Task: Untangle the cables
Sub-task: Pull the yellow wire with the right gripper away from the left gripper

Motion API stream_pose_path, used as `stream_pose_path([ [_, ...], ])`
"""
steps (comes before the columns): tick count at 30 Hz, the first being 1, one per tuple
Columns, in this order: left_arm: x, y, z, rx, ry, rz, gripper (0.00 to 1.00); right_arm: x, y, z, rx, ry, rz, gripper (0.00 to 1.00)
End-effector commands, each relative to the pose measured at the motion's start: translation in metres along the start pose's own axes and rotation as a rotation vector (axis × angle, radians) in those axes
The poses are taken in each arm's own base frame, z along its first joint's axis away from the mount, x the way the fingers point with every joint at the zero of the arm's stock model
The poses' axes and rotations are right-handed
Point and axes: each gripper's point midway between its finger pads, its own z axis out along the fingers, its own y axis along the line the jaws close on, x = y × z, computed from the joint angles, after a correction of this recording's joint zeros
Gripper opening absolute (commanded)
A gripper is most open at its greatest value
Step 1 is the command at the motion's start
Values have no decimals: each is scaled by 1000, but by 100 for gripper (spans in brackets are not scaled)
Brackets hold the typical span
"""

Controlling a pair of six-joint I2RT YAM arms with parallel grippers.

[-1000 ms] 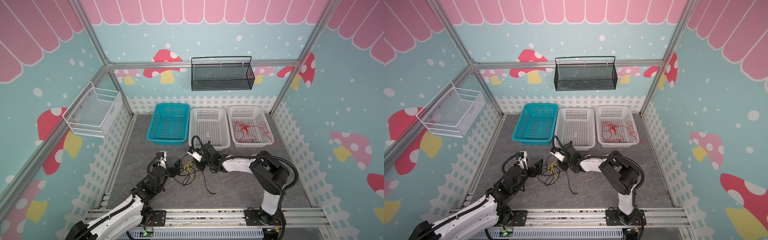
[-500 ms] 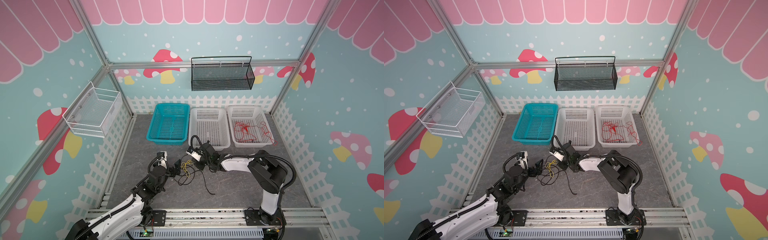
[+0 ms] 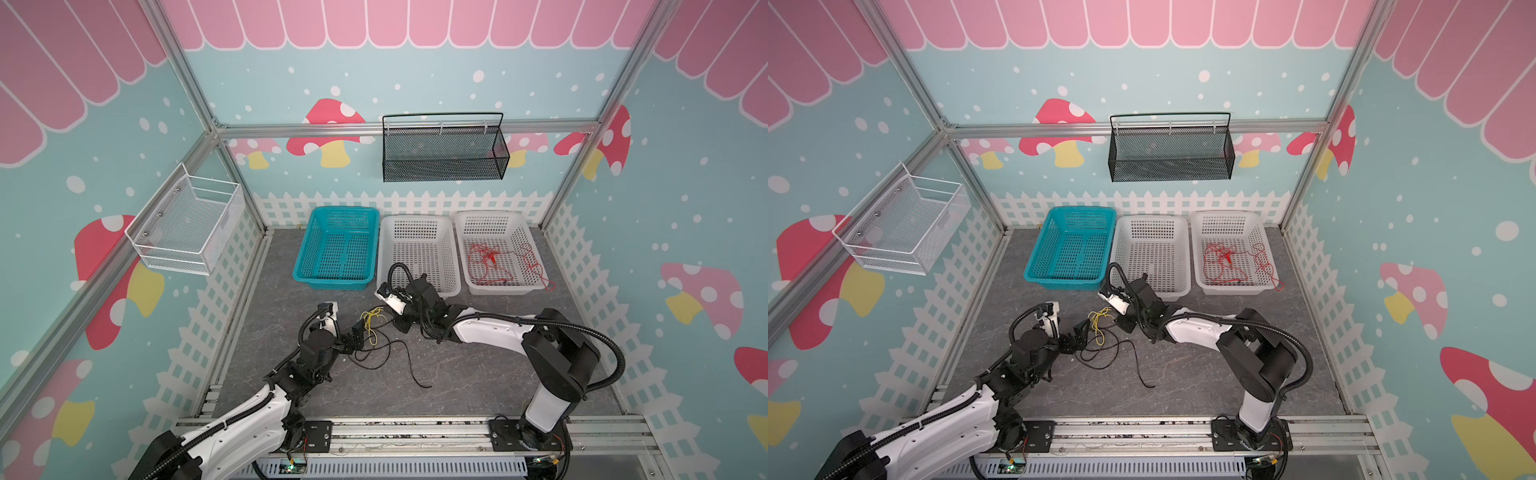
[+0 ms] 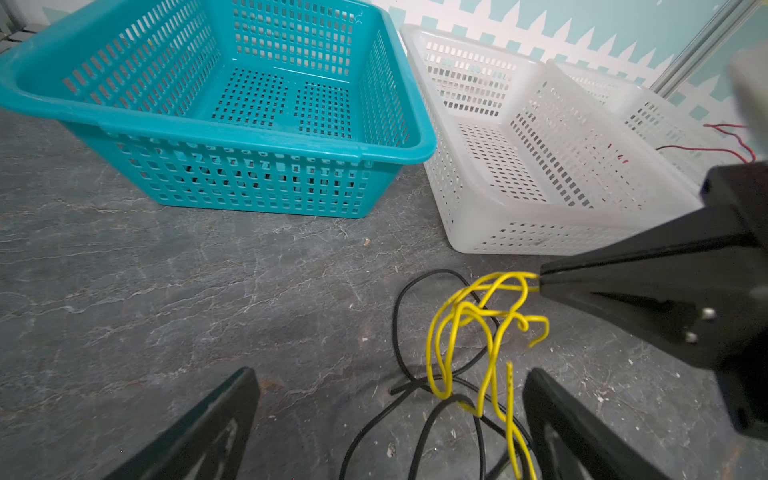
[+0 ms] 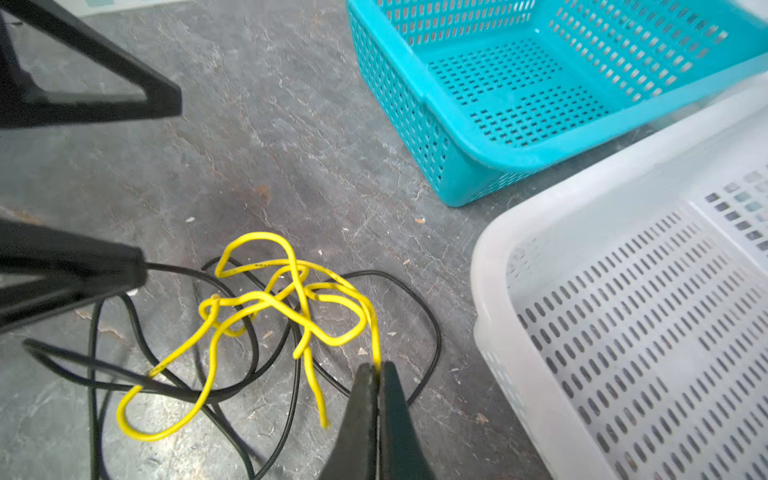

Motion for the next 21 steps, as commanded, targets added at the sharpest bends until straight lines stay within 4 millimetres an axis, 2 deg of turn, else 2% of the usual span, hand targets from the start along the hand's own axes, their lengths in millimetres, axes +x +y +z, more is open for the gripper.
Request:
stream_pose_path([
  [1,-15,-13,0,56,-28,-7,99,-19,1,-13,4,-60,-37,0],
  [6,-14,-24,0,117,-25,-6,96,-35,-7,-23,46,-95,-24,0],
  [14,-14,-41,-5,227,-34,-13,91,-46,-12,-30,79,-136,-7,0],
  [17,-14,-36,-3,195,-38,-22,79,-53,-10,-35,73,-162,-8,0],
  [19,-13,-34,-2,181,-37,-25,65,-59,-10,-40,67,-180,-7,0],
  [21,-14,-32,-1,174,-39,-31,61,-64,-9,-44,63,-197,-7,0],
])
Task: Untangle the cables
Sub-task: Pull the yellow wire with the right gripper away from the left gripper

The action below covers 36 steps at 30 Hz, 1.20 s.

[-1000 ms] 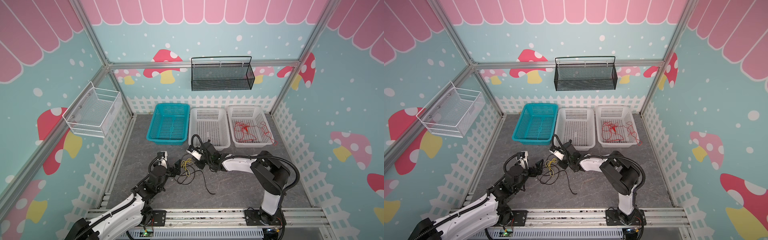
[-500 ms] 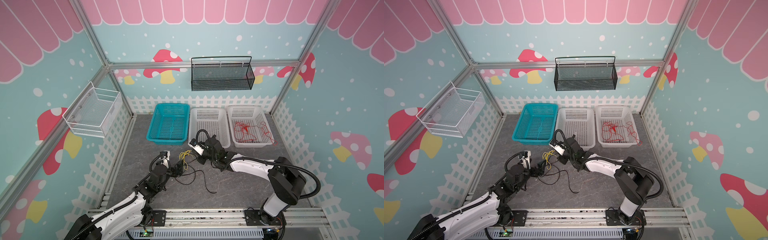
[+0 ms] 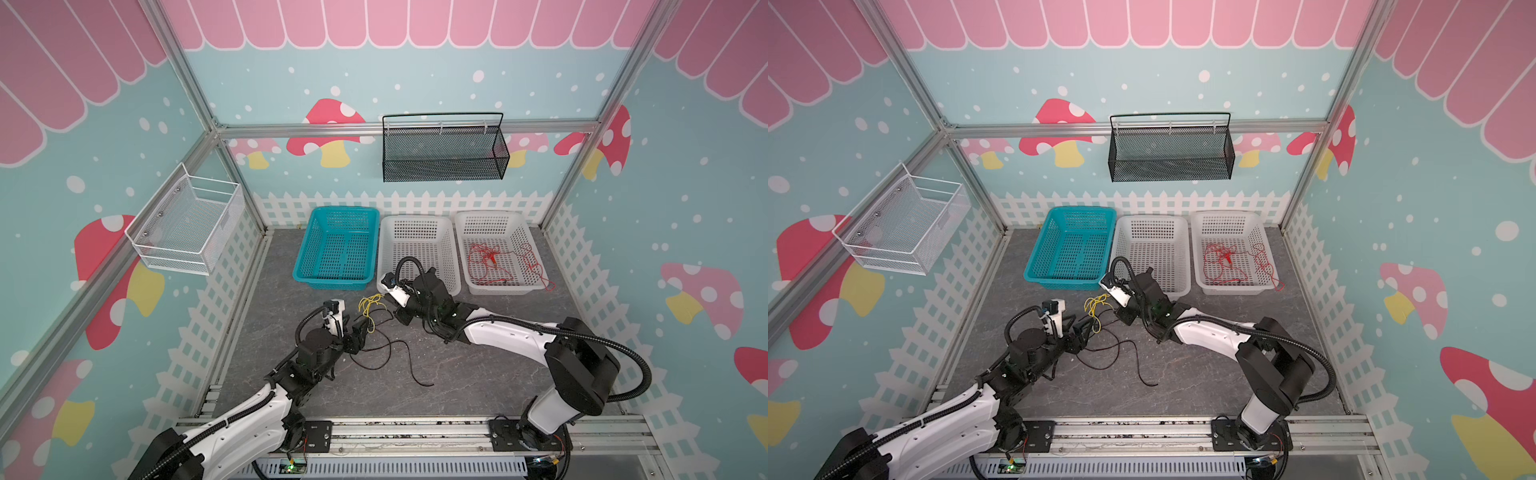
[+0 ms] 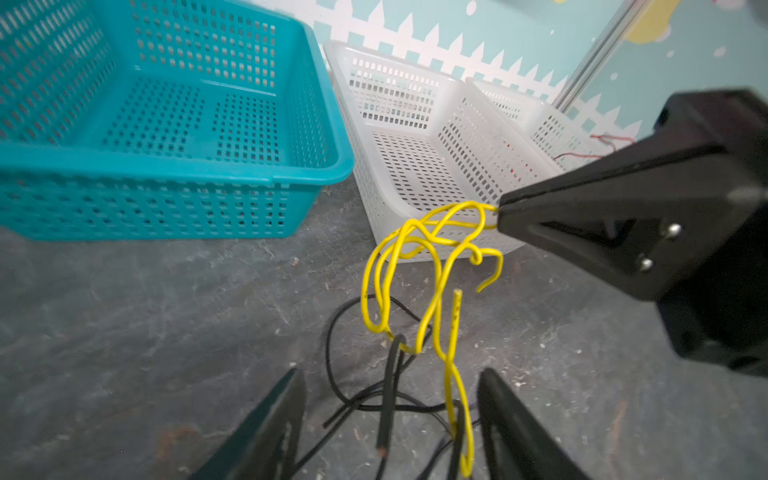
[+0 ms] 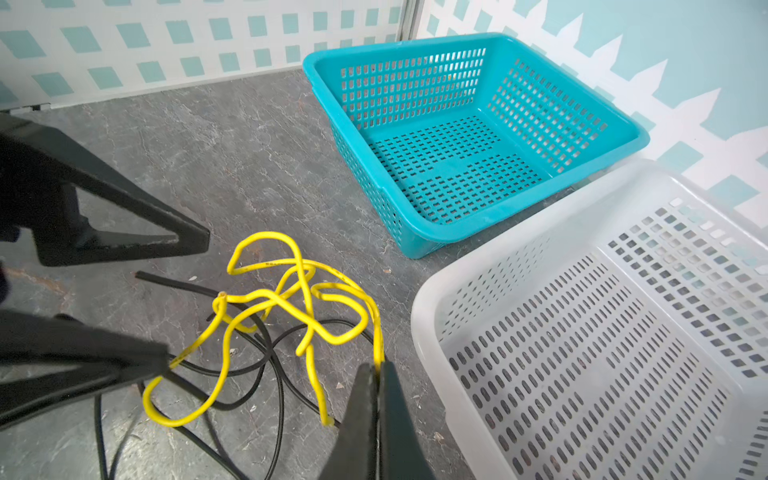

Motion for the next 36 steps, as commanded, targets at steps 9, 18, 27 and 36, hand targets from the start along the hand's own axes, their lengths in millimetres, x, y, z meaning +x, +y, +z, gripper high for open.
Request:
stream_pose_path([
  [9,-3,-2,4,10,-21,-22,62,-42,5,-25,-19,-138,5,0],
  [18,-7,1,4,-2,-43,-22,34,-44,4,-30,-12,-152,16,0],
  [27,-6,11,1,-62,-36,-21,0,-22,-39,-37,244,-68,103,0],
  [36,-10,24,-10,-127,-67,-18,0,21,-56,-64,385,40,166,0],
])
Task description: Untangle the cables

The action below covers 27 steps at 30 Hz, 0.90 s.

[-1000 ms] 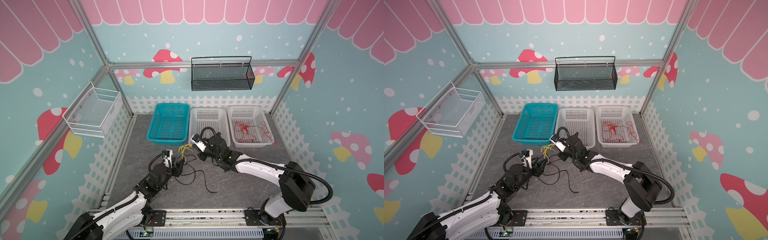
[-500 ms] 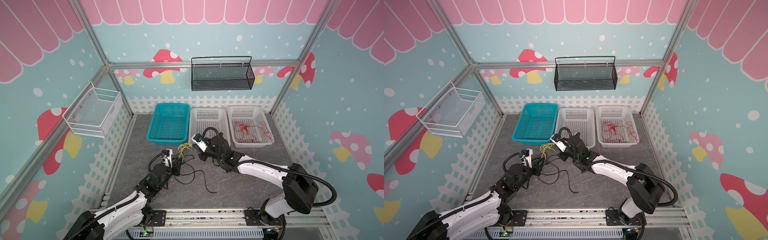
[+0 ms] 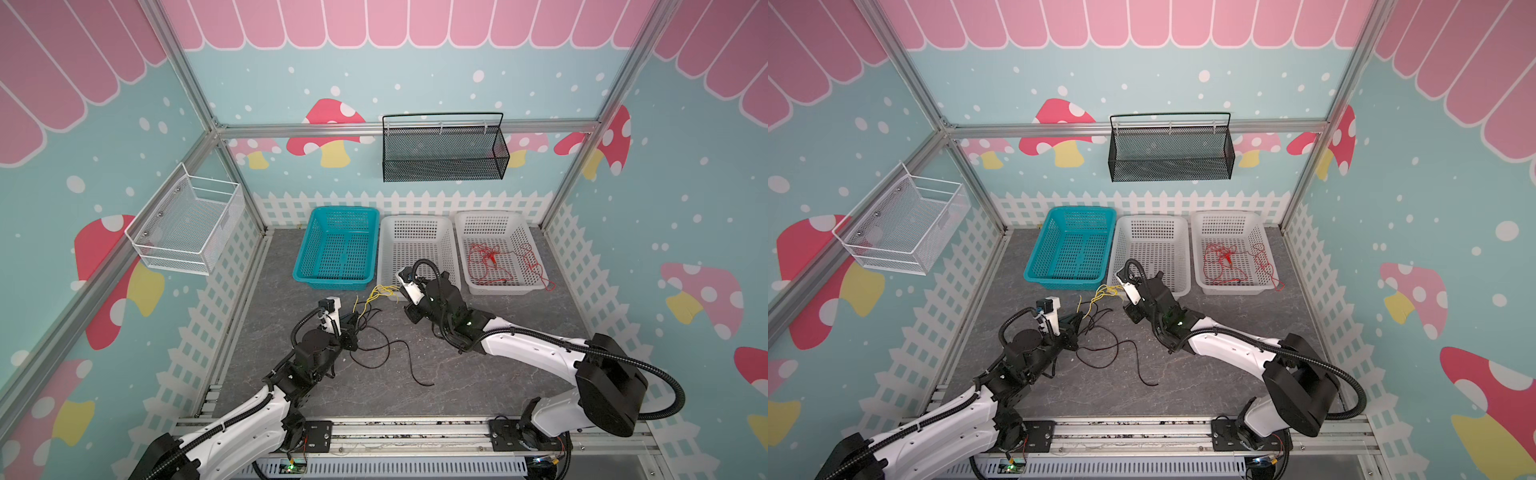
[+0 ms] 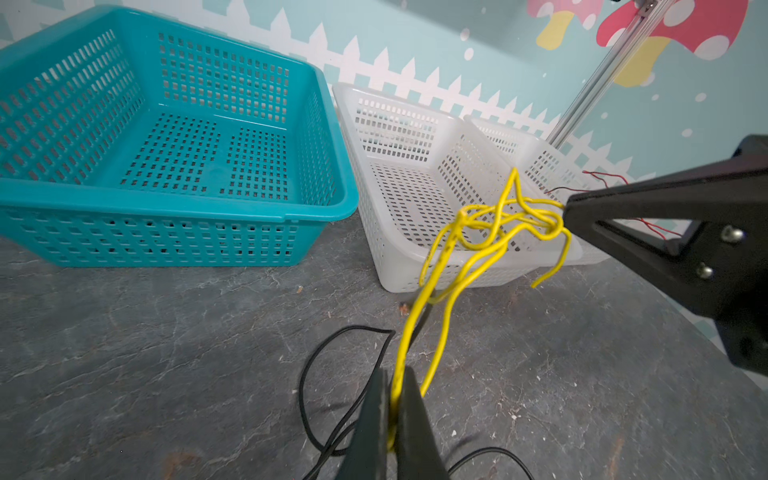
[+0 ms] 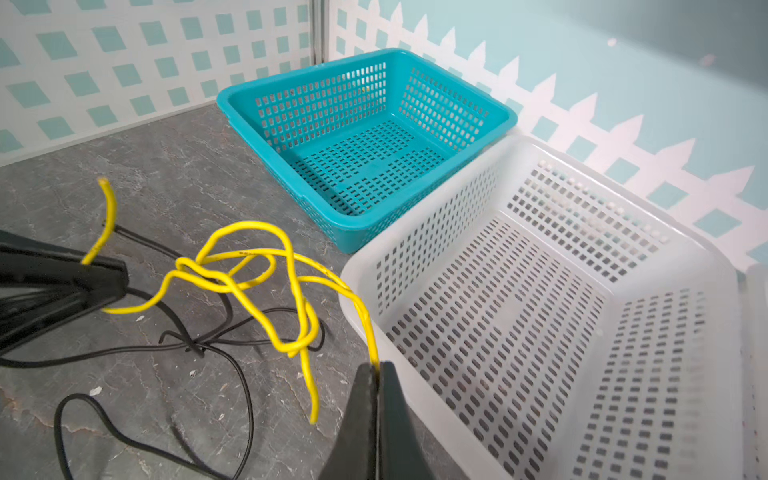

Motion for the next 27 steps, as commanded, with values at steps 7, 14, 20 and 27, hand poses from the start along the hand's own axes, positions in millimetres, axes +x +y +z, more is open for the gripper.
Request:
stream_pose_path([
  [7,9,31,-9,-149,14,7,0,47,-59,-38,253,119,92,0],
  [14,10,33,-10,-159,21,10,0,67,-107,-76,387,128,193,0],
  [20,11,33,-11,-161,25,14,0,75,-138,-103,490,134,225,0],
  [27,12,31,-9,-145,24,26,0,63,-111,-88,294,100,194,1],
])
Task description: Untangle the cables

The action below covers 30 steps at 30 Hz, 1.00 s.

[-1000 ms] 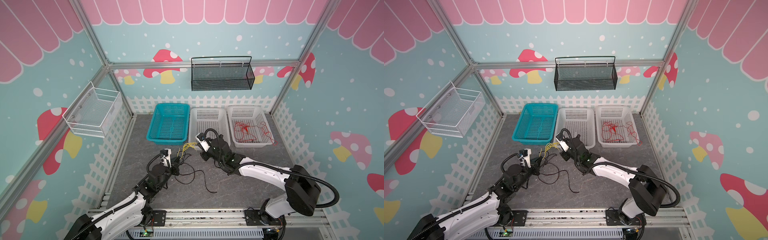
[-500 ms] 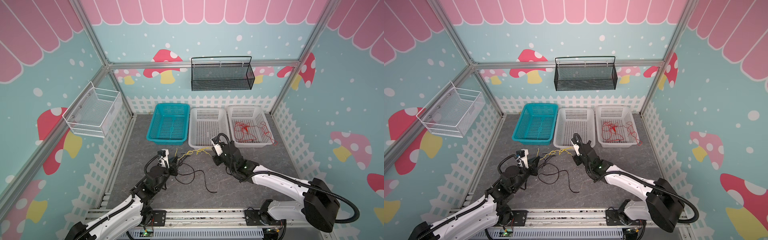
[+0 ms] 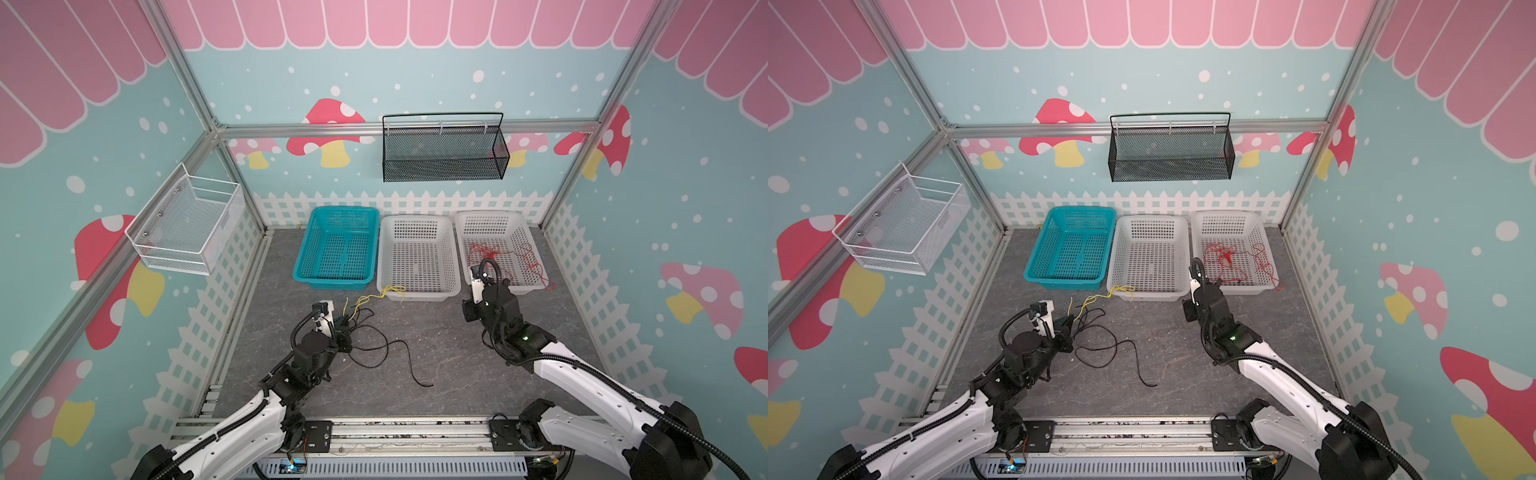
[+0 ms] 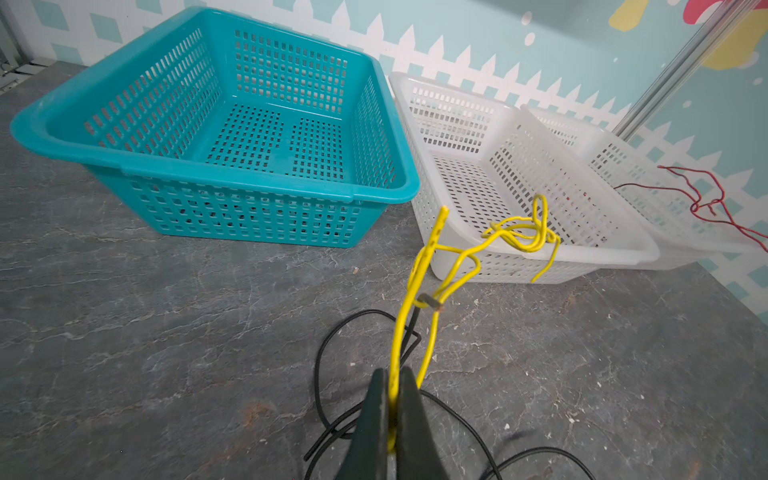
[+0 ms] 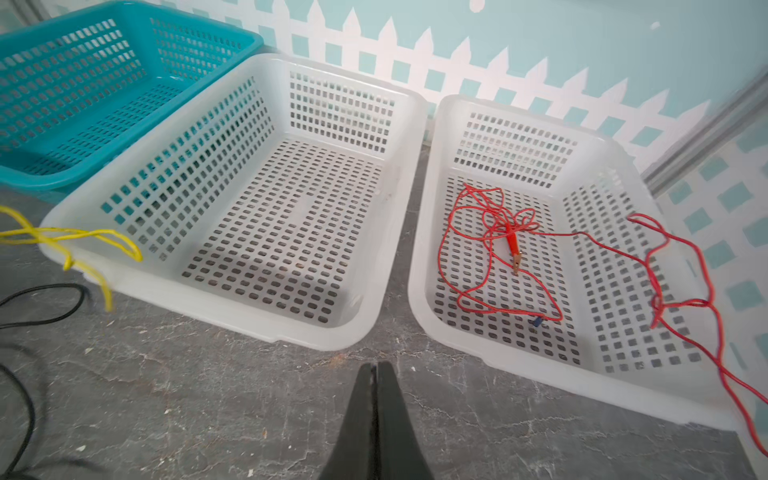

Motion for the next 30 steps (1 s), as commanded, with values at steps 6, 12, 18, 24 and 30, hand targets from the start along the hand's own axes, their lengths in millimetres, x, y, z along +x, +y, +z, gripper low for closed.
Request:
stream_pose_path([
  [6,1,-14,-3,98,-20,27,0,-9,52,2,-286,-37,-87,12],
  [12,-6,-31,-7,198,-51,25,0,-24,71,9,-373,-67,-125,26],
  [18,-11,-43,-10,262,-66,15,0,-24,89,24,-445,-54,-132,42],
  [24,-12,-47,-11,283,-64,9,0,-30,105,24,-532,-90,-123,52],
  [30,-10,-48,-10,289,-56,2,0,-29,121,26,-590,-85,-132,52],
])
